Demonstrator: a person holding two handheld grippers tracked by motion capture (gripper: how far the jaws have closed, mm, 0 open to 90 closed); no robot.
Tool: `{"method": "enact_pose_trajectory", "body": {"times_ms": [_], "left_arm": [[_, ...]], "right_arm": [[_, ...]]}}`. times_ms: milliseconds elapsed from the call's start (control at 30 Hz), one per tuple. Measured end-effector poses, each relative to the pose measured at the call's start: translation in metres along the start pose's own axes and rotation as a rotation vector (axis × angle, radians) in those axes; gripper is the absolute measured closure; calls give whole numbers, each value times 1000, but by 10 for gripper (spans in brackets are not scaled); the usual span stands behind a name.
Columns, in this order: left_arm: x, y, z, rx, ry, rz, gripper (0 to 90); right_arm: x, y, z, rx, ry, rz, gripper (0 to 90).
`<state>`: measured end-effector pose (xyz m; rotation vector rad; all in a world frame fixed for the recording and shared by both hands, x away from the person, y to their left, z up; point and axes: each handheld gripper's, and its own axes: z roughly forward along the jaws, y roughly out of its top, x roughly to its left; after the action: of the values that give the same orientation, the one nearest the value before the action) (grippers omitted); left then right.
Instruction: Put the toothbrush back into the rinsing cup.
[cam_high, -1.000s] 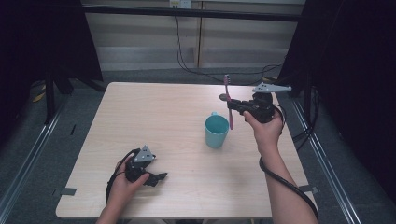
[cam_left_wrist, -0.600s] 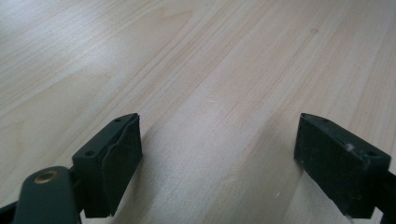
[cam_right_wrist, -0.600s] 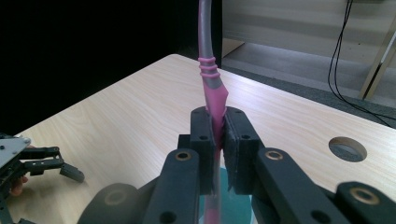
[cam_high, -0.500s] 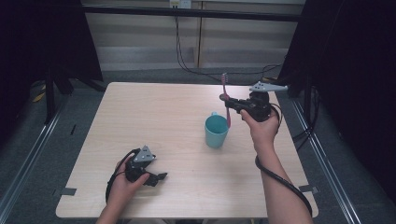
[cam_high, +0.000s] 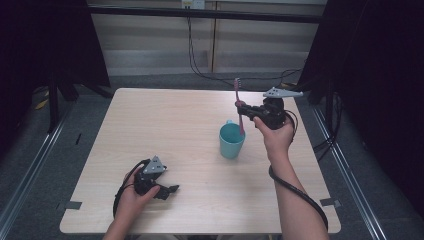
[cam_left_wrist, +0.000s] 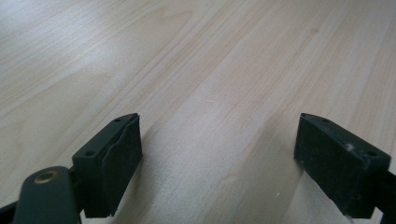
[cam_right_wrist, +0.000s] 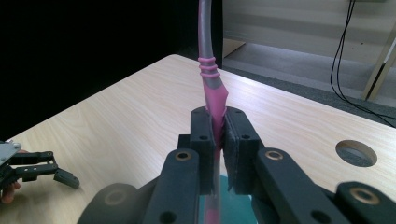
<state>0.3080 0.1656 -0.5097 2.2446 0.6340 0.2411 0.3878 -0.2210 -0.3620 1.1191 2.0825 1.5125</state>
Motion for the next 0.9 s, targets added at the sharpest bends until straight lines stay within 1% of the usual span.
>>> {"method": "enact_pose_trajectory", "body": {"times_ms": [400, 533, 900], "left_arm": [[0, 0, 0, 0, 0, -1, 150], [0, 0, 0, 0, 0, 0, 150], [0, 0, 0, -1, 0, -1, 150]], "right_arm": [[2, 0, 8, 2, 0, -6, 830], [1, 0, 9, 0, 4, -1, 830], [3, -6, 15, -3, 9, 3, 830]]}}
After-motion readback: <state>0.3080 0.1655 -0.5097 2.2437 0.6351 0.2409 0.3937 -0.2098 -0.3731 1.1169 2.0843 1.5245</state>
